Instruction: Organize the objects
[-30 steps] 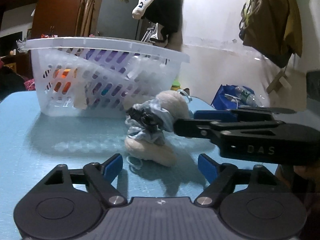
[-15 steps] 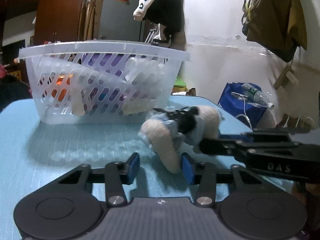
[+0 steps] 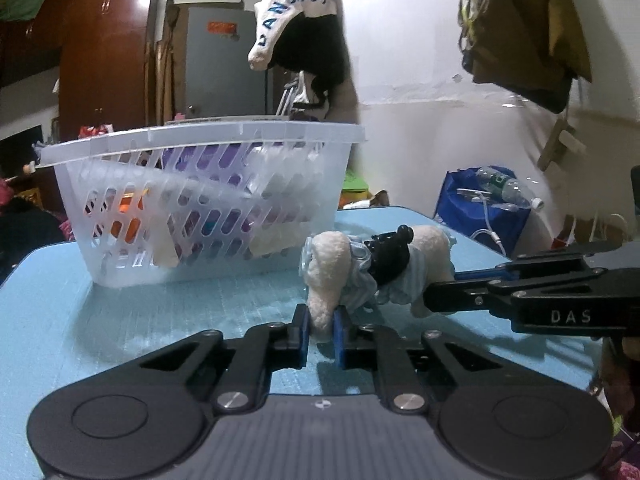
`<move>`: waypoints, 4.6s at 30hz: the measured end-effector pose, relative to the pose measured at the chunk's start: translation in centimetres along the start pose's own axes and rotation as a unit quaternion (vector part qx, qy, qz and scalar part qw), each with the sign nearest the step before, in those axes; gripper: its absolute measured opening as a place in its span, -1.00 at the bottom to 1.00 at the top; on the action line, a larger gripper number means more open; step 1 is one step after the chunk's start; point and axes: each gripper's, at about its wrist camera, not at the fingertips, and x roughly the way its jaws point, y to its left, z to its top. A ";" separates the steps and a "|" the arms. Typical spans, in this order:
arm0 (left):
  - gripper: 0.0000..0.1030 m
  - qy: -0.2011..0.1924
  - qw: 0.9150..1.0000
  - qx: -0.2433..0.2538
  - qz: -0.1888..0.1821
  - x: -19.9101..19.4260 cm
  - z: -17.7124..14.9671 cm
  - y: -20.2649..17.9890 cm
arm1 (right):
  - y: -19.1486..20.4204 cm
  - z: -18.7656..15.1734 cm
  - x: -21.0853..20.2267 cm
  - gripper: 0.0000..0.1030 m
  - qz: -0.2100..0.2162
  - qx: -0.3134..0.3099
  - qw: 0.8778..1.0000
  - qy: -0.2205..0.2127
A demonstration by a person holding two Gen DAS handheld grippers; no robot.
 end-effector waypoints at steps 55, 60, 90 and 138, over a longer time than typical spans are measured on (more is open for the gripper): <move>-0.71 -0.082 0.983 0.000 0.163 -0.2 13.5 13.6 | 7.9 14.9 15.2 -0.68 0.045 -0.099 0.993 -0.038; -0.68 -0.060 0.985 -0.006 0.159 0.6 13.1 14.0 | 7.6 14.6 14.8 -0.66 0.052 -0.089 0.995 -0.015; 0.99 -0.082 0.989 0.000 0.123 -4.4 10.8 10.7 | 4.2 12.1 4.4 1.00 -0.107 0.000 0.993 -0.051; 0.99 -0.036 0.993 -0.038 0.107 -9.0 6.6 6.6 | 6.6 7.3 -1.0 1.00 -0.095 0.025 0.993 -0.068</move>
